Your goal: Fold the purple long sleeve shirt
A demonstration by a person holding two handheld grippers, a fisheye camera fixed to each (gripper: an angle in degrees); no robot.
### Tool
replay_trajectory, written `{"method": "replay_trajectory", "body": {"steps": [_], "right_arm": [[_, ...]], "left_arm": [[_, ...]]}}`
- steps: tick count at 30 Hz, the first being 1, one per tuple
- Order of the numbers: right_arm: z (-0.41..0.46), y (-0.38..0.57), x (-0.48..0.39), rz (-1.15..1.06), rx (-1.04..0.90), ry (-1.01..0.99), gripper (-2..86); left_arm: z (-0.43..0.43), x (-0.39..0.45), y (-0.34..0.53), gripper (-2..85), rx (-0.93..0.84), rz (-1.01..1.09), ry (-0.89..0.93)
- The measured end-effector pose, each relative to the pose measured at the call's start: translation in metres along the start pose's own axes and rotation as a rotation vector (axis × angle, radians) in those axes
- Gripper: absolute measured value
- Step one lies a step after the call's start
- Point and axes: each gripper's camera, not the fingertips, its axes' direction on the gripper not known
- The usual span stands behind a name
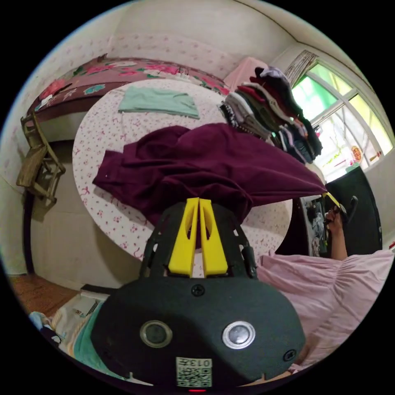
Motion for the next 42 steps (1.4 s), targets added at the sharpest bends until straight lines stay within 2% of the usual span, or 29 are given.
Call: {"method": "replay_trajectory", "body": {"steps": [3, 5, 7, 10, 13, 19, 23, 26, 28, 30, 34, 37, 39, 42], "right_arm": [[0.055, 0.072, 0.016, 0.306, -0.257, 0.022, 1.3], [0.063, 0.099, 0.019, 0.429, -0.276, 0.046, 1.9], [0.064, 0.111, 0.017, 0.503, -0.257, 0.034, 3.1], [0.07, 0.104, -0.004, 0.422, -0.277, 0.069, 5.7], [0.086, 0.085, -0.036, 0.234, -0.292, 0.082, 7.3], [0.133, 0.055, -0.102, -0.09, -0.381, 0.084, 9.4], [0.157, 0.046, -0.142, -0.253, -0.407, 0.146, 9.5], [0.182, 0.047, -0.153, -0.287, -0.47, 0.202, 7.9], [0.186, 0.043, -0.155, -0.27, -0.452, 0.225, 4.6], [0.185, 0.033, -0.154, -0.25, -0.459, 0.279, 2.5], [0.147, 0.002, -0.136, -0.183, -0.374, 0.18, 1.2], [0.099, -0.008, -0.129, -0.161, -0.253, 0.049, 0.9], [0.066, -0.002, -0.135, -0.204, -0.187, 0.034, 0.8], [0.063, 0.014, -0.138, -0.216, -0.215, 0.026, 0.8]], "left_arm": [[0.029, -0.007, 0.017, 2.3, -0.104, -0.048, -0.087], [0.042, -0.014, 0.023, 6.7, -0.154, -0.097, -0.144], [0.051, -0.027, 0.025, 11.5, -0.18, -0.173, -0.109], [0.052, -0.043, 0.019, 13.6, -0.127, -0.263, 0.012], [0.066, -0.056, 0.012, 14.6, -0.164, -0.336, 0.083], [0.066, -0.026, -0.002, 14.6, -0.179, -0.245, -0.052], [0.062, -0.023, 0.001, 14.3, -0.151, -0.272, -0.027], [0.069, -0.028, -0.001, 12.0, -0.162, -0.286, -0.014], [0.072, -0.034, -0.007, 5.2, -0.176, -0.261, -0.053], [0.064, -0.043, -0.013, 2.4, -0.155, -0.264, -0.002], [0.004, -0.05, -0.026, 0.6, -0.016, -0.175, 0.166], [-0.054, -0.041, -0.026, 0.1, 0.054, -0.056, 0.164], [-0.083, -0.035, -0.02, 0.0, 0.075, 0.015, 0.157], [-0.086, -0.04, -0.005, 0.0, 0.021, 0.027, 0.155]]}}
